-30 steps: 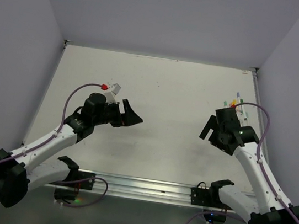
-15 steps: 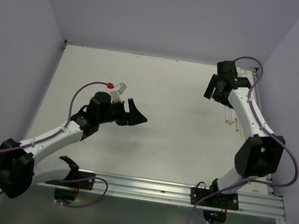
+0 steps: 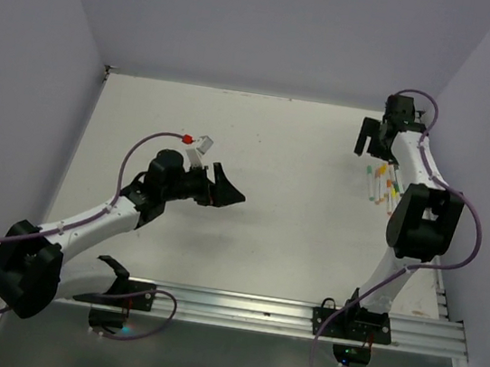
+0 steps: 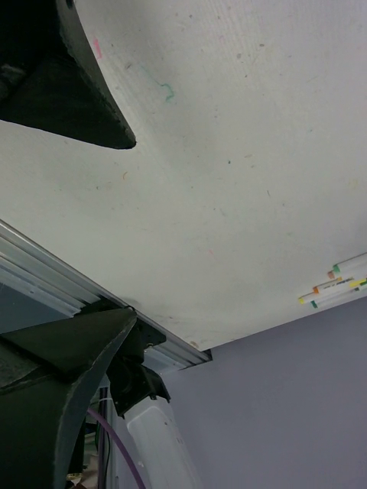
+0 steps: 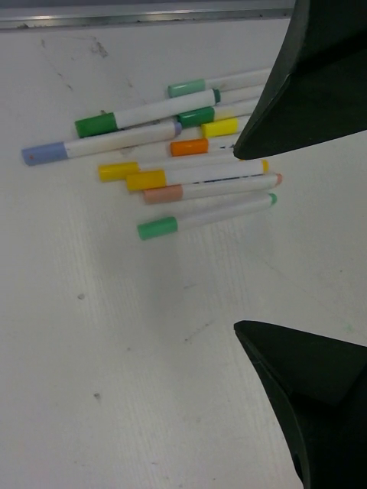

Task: Open the pen caps

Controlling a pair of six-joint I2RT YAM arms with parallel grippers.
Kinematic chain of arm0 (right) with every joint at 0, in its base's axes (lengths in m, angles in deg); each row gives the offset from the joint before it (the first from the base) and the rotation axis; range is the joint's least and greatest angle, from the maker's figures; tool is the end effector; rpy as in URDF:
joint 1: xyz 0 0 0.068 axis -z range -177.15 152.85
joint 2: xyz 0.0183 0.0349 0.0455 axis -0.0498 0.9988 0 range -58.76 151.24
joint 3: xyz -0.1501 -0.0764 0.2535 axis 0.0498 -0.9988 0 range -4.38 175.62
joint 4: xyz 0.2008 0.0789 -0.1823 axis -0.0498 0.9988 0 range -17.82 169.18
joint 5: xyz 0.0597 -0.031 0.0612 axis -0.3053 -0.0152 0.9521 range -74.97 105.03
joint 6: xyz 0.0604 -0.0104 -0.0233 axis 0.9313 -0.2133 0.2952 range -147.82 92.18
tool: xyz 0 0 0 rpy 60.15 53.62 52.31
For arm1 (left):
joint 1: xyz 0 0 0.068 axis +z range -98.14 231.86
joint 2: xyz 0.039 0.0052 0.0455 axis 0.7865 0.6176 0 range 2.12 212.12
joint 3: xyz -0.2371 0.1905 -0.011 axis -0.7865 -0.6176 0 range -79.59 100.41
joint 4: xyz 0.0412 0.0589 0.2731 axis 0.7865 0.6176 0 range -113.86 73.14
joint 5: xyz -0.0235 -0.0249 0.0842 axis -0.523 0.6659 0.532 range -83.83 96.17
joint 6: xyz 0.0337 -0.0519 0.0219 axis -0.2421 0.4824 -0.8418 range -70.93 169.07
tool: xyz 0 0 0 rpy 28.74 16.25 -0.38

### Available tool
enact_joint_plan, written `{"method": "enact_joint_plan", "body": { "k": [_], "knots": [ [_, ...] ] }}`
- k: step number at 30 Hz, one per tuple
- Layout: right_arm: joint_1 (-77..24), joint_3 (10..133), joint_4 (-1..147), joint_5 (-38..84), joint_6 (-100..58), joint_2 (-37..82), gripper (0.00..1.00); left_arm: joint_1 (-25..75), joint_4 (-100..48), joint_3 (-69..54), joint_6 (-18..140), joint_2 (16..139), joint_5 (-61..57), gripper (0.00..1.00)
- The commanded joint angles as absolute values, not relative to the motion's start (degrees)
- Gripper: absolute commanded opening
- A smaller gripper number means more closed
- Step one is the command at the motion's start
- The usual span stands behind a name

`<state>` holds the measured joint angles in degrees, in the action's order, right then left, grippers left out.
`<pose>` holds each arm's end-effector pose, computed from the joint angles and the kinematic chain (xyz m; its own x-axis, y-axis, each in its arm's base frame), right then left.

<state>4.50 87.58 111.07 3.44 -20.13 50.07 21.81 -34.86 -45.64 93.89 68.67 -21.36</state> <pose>0.4586 -0.0236 0.2711 -0.8001 0.1541 -0.5798 0.2504 0.9640 -0.0893 0.2225 -0.1563 0.2480 -0.8012 -0.2586 -0.5396 0.3543 0.5217 -0.7761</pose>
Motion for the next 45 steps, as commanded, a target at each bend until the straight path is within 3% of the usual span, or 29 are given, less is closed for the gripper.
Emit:
{"method": "enact_joint_plan", "body": {
  "k": [1,8,18,45],
  "knots": [
    [7.3,91.9,108.4,11.3,-26.2,52.2,0.90,21.6,-39.4,-46.4,92.8,68.7,-23.6,0.88],
    [7.6,92.0,109.6,14.9,-31.6,55.1,0.84,21.7,-39.4,-46.8,92.7,68.0,-23.7,0.88],
    [9.8,83.5,105.9,16.3,-32.6,55.9,0.67,21.6,-40.0,-47.4,92.9,68.0,-24.3,0.87],
    [10.9,80.2,104.3,16.4,-33.5,59.1,0.54,21.6,-40.5,-47.6,92.9,68.3,-25.9,0.87]
  ]
}}
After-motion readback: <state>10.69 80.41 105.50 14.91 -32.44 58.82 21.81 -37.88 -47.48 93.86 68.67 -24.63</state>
